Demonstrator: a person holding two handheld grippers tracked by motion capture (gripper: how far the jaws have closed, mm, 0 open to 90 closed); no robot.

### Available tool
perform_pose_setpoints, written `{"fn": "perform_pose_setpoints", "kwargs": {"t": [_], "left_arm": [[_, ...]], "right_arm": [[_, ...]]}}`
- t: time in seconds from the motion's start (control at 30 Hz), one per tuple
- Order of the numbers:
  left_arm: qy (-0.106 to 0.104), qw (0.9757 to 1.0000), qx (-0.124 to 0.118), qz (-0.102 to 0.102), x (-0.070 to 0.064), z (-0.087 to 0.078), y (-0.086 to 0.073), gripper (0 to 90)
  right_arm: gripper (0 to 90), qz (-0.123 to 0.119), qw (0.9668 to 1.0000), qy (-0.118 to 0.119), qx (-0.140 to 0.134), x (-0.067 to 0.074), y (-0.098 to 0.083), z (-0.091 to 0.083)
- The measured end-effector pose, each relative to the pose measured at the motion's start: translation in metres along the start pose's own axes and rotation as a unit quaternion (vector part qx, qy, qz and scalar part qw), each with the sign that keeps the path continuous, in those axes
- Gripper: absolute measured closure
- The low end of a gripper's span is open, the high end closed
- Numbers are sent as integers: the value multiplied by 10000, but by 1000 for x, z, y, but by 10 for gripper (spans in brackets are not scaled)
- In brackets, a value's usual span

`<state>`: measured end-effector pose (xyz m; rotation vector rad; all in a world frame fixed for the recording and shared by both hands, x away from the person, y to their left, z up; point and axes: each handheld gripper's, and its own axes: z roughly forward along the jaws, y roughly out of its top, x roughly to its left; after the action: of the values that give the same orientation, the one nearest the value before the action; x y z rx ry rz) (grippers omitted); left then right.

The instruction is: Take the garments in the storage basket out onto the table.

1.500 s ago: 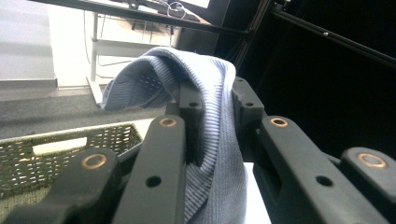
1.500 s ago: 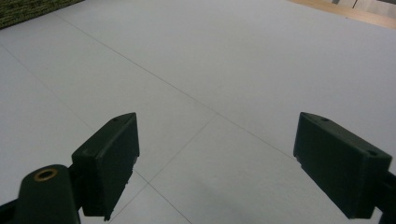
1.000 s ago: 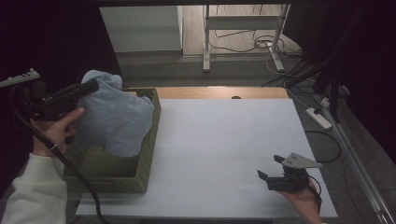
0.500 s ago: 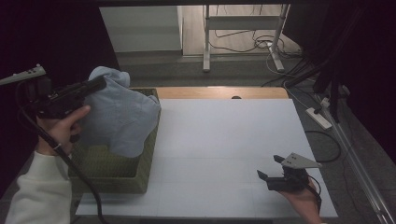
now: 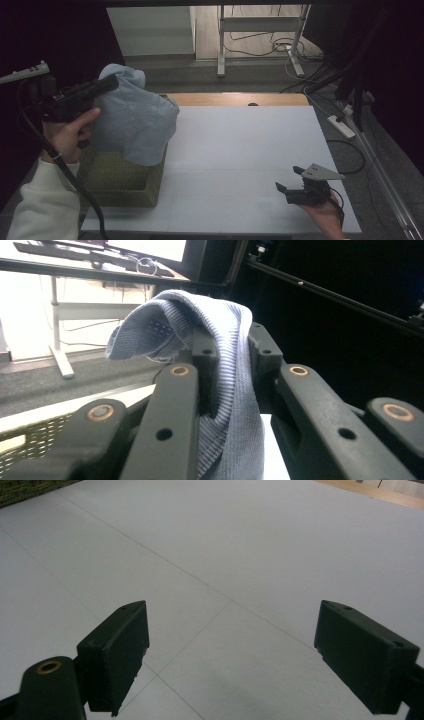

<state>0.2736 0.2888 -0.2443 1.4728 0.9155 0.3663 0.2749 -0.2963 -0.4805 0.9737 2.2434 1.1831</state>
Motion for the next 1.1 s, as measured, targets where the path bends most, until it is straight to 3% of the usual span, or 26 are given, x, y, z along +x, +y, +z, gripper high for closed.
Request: {"fn": "perform_pose_setpoints", "kwargs": {"t": [1.1], "left_arm": [[-690,9973,260,-22,-31,60,-12,778]], "right_arm": [[146,-1,10000,-1,7,-1,0,0]]}}
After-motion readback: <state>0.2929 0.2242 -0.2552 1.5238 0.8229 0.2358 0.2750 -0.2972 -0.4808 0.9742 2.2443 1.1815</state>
